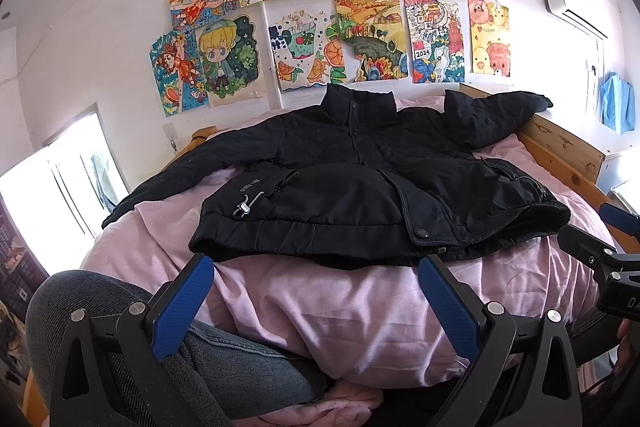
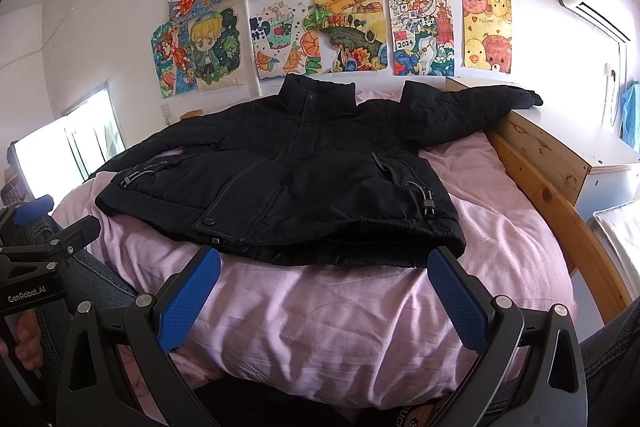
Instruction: Fold large clothes
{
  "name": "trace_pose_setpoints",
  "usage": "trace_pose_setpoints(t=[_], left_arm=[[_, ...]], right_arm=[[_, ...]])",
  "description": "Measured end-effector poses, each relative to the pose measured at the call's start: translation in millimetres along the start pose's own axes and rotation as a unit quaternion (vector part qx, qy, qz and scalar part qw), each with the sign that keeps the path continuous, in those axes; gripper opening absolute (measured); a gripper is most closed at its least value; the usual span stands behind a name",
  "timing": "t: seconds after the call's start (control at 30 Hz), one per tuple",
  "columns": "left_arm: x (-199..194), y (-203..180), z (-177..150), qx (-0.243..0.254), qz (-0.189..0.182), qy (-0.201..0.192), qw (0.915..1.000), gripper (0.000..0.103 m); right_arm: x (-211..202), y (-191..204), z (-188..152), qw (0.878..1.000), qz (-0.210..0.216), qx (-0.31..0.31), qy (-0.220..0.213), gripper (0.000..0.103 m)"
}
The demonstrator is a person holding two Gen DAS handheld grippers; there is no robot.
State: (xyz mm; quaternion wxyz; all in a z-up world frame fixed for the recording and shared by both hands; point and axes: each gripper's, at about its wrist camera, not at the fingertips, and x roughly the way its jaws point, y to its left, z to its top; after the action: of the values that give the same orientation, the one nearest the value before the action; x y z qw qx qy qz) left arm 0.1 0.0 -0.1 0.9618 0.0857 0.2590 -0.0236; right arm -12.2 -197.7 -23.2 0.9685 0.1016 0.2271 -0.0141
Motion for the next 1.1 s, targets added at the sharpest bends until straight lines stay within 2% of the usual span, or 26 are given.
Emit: trace_pose_setpoints(t=[1.1], left_arm=[[0.1,0.1,0.1,0.000,0.000,0.001,1.0000,0.103]], right_arm=[[-0.7,2.6,1.0,1.000,0.001,0.002,0.000,0.102]])
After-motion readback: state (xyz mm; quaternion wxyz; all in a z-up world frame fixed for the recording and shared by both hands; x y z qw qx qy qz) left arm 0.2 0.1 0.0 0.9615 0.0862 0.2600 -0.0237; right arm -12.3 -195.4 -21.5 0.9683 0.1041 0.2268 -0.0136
